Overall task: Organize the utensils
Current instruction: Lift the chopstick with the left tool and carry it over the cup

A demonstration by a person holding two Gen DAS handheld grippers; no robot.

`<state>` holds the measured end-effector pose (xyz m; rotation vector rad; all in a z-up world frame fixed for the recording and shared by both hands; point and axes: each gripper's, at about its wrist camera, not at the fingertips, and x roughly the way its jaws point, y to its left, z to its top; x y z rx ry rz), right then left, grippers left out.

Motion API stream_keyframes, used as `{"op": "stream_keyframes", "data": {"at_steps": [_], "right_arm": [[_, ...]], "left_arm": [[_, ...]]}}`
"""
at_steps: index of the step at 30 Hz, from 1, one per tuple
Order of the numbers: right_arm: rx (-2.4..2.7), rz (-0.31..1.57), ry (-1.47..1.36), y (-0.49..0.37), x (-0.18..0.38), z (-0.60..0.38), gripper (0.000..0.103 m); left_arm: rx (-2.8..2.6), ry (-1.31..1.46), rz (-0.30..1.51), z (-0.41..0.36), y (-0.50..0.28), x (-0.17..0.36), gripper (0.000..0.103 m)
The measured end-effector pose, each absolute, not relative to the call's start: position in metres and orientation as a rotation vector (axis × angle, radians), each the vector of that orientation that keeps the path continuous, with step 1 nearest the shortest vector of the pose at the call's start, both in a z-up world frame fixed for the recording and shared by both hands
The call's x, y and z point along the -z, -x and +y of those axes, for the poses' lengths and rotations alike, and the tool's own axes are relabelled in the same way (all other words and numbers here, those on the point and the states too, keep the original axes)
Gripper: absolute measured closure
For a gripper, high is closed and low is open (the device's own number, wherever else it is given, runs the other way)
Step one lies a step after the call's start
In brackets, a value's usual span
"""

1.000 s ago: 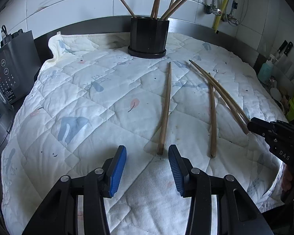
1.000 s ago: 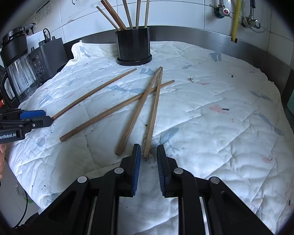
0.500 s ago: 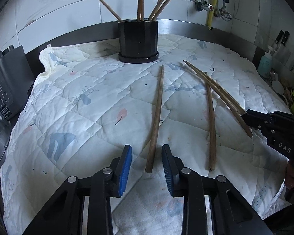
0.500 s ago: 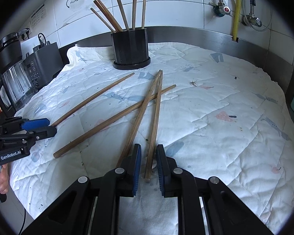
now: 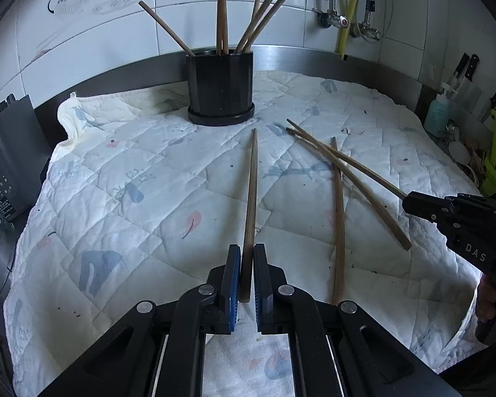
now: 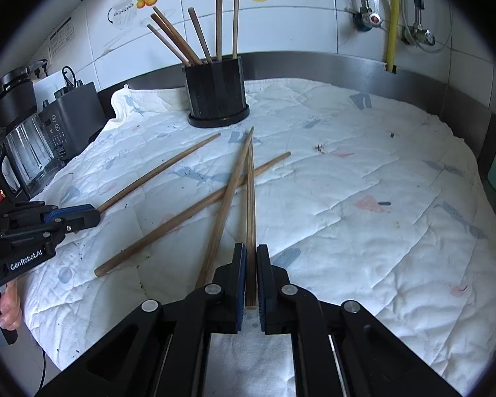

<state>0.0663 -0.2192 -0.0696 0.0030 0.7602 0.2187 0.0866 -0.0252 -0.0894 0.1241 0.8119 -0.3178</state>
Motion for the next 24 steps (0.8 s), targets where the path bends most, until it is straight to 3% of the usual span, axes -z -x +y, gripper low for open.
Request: {"op": "stream_keyframes", "data": {"at_steps": [24], "right_arm": [[-0.235, 0.579, 0.073, -0.095, -0.016, -0.222, 0.095]], "left_arm": [[0.314, 0.002, 0.599, 0.005, -0.138, -0.022, 0.096]]}}
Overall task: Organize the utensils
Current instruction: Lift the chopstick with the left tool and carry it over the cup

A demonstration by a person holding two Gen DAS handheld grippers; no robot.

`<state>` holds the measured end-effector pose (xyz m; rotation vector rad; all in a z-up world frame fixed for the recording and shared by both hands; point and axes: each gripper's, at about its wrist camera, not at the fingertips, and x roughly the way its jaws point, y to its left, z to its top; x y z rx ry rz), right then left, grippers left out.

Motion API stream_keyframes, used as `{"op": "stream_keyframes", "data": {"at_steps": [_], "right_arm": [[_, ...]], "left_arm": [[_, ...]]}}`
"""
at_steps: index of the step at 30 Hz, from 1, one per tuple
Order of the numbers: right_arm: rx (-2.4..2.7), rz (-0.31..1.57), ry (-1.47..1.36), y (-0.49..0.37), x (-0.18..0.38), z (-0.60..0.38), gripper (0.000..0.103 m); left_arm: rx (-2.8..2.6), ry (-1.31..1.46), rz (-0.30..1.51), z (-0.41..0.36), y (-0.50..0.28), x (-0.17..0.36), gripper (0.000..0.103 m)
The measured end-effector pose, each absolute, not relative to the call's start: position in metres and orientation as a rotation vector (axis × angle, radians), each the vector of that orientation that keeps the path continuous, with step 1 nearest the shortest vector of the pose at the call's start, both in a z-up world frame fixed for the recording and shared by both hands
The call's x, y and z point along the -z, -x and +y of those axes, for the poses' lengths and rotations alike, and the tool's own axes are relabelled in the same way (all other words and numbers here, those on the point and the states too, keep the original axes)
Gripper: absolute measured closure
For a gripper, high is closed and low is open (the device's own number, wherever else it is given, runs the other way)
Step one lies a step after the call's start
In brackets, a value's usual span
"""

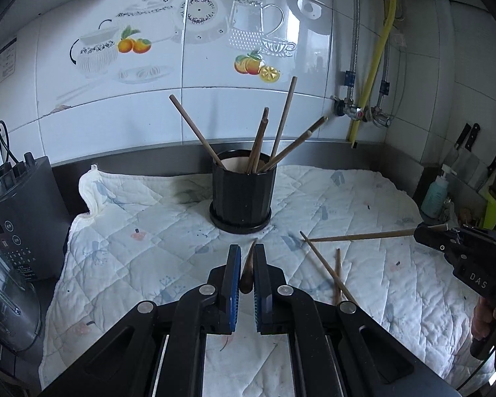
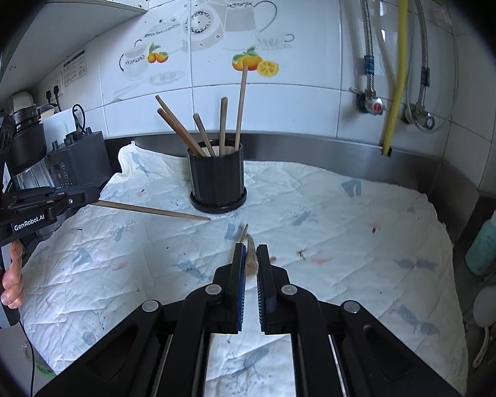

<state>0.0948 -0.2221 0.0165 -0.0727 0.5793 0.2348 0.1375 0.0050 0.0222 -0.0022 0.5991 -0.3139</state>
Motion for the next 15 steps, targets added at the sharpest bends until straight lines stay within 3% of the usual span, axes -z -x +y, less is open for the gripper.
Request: {"op": "stream_keyframes", "data": {"at_steps": [15], "right_arm": [[-0.277, 0.518, 0.138, -0.129, -0.076, -0.208, 0.095]], "left_arm": [[0.327, -0.007, 0.503, 0.012, -0.152, -0.059, 0.097]]}}
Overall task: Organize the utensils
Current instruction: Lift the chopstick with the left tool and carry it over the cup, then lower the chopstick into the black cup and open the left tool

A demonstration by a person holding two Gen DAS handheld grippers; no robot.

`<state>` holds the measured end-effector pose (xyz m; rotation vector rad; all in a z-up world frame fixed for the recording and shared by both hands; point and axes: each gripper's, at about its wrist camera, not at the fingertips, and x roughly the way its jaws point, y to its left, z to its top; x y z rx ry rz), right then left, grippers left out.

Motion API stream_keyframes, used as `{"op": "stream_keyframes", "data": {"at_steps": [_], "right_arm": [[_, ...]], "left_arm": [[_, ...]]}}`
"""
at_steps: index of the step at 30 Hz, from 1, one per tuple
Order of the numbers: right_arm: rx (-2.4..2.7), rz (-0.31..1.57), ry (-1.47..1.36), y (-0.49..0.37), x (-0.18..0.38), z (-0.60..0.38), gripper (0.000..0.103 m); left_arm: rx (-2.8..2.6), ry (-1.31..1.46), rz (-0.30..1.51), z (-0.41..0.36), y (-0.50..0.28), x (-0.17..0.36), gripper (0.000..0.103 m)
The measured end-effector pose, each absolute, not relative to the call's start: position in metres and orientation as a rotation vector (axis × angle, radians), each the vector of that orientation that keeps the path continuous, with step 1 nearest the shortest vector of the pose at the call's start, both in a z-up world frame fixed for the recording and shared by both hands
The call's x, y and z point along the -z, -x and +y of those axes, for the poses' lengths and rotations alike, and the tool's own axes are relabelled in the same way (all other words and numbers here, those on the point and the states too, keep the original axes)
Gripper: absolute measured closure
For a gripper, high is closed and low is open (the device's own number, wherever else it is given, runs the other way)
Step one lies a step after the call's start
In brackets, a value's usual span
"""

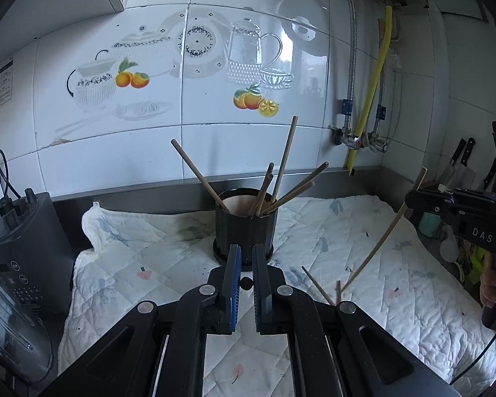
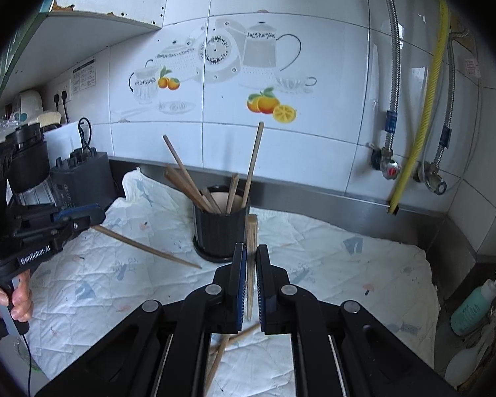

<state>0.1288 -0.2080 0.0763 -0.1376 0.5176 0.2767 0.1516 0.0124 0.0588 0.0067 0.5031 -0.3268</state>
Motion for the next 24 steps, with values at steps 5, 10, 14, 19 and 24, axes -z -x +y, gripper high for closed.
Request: {"op": "stream_keyframes", "data": {"at_steps": [5, 10, 14, 19, 24], "right_arm": [[-0.291, 0.499, 0.137, -0.136, -0.092, -0.206, 0.095], [-0.299, 0.483, 0.144, -0.148, -0.108, -0.201, 0.095], [-0.303, 0.455, 0.156, -0.157, -0.121, -0.195, 0.095], [-0.311, 0.406, 0.172, -0.17, -0.14, -0.187, 0.095], [-0.313, 0.346, 0.194, -0.184, -0.16, -0.179, 0.095]], "left_arm": [[0.342, -0.01, 0.488, 0.014, -0.157, -0.078, 0.097], [0.336, -0.039, 0.454, 0.013, -0.169, -0.106, 0.097], [0.33, -0.063, 0.406, 0.011, -0.178, -0.132, 0.097], [0.333, -0.091, 0.349, 0.005, -0.196, -0.166, 0.097], [0.324, -0.129, 0.282, -0.006, -0.218, -0.2, 0.097]]}}
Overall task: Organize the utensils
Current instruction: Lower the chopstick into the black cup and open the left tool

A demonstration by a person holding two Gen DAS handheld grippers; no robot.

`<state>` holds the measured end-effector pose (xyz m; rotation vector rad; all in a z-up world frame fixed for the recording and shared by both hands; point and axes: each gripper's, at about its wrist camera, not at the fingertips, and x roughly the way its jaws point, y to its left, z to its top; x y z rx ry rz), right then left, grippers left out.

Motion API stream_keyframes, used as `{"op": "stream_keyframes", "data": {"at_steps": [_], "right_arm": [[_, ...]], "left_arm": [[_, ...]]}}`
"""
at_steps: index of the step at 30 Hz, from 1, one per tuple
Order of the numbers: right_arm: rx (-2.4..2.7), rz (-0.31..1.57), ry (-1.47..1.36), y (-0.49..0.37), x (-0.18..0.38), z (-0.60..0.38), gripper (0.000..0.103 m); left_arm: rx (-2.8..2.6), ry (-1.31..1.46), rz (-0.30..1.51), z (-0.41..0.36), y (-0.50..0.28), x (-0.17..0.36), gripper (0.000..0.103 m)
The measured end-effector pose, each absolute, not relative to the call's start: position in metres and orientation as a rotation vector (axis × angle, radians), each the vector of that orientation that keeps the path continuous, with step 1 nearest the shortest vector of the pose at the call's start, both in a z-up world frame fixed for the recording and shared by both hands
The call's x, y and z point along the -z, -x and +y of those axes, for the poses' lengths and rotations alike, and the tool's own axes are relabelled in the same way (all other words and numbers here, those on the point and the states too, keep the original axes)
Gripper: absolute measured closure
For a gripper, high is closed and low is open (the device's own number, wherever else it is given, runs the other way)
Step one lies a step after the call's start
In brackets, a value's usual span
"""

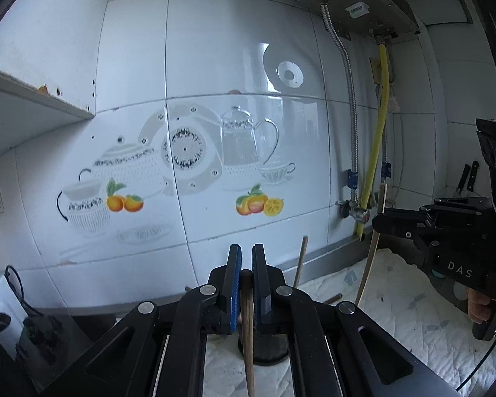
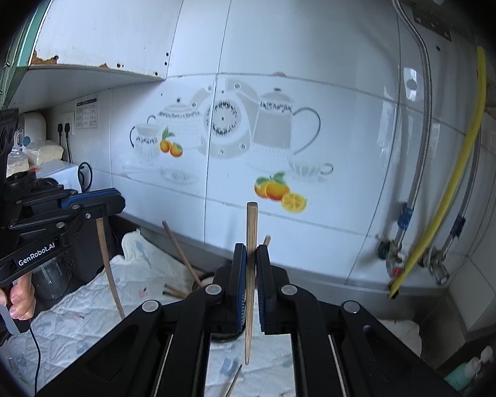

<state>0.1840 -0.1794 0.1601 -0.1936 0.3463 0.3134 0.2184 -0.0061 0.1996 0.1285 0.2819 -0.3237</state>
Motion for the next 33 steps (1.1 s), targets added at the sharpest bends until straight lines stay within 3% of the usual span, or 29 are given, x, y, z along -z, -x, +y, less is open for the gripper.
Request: {"op": "stream_keyframes", "data": {"at_steps": [11, 33], "right_arm": [[-0.368, 0.248, 0.166, -0.224, -0.186, -0.164, 0.095], [-0.387, 0.387, 0.046, -0.292, -0.122, -0.164, 0.094]], "left_arm": [[0.333, -0.078, 0.172, -0.021, -0.283, -0.245, 0.097], [0.325, 0.061, 0.323, -0.007, -0.355, -0.165, 0.096]]}}
